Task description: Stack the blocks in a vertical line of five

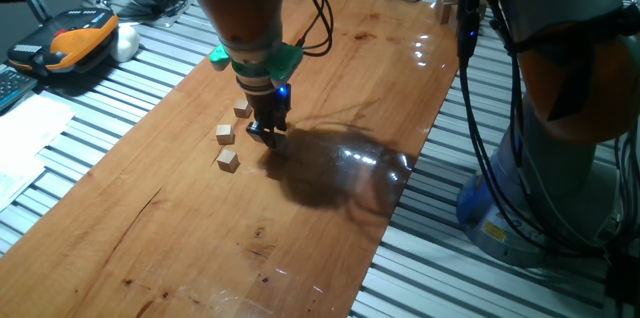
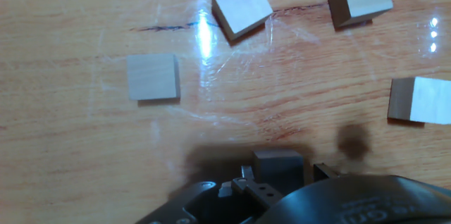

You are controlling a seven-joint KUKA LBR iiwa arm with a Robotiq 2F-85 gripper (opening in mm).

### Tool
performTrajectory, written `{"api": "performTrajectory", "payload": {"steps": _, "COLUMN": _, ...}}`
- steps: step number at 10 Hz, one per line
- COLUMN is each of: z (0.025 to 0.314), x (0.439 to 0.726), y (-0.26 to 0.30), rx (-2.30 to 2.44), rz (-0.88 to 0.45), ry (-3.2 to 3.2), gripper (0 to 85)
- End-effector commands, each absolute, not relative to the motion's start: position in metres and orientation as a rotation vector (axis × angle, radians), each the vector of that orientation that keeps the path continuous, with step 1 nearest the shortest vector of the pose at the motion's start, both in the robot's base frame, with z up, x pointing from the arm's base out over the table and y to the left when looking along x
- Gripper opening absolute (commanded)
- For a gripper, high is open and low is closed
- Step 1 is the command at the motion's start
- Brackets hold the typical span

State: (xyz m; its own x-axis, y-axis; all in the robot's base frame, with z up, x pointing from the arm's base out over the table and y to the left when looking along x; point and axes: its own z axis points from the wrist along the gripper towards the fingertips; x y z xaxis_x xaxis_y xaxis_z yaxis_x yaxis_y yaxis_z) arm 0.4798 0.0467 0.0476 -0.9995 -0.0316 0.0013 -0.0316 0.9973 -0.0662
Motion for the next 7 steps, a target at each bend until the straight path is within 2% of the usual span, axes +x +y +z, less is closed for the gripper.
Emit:
{"api": "performTrajectory", "payload": {"steps": 1, "z": 0.0469, "x": 0.4799, "y": 0.0465, "rx": 0.052, "rz": 0.101, "ry": -3.139, "gripper": 34.0}}
{"api": "performTrajectory", "payload": {"steps": 7, "z": 0.0389, "x": 0.4795, "y": 0.0485, "rx": 0.102, "rz": 0.053, "ry": -3.137, "gripper": 34.0}}
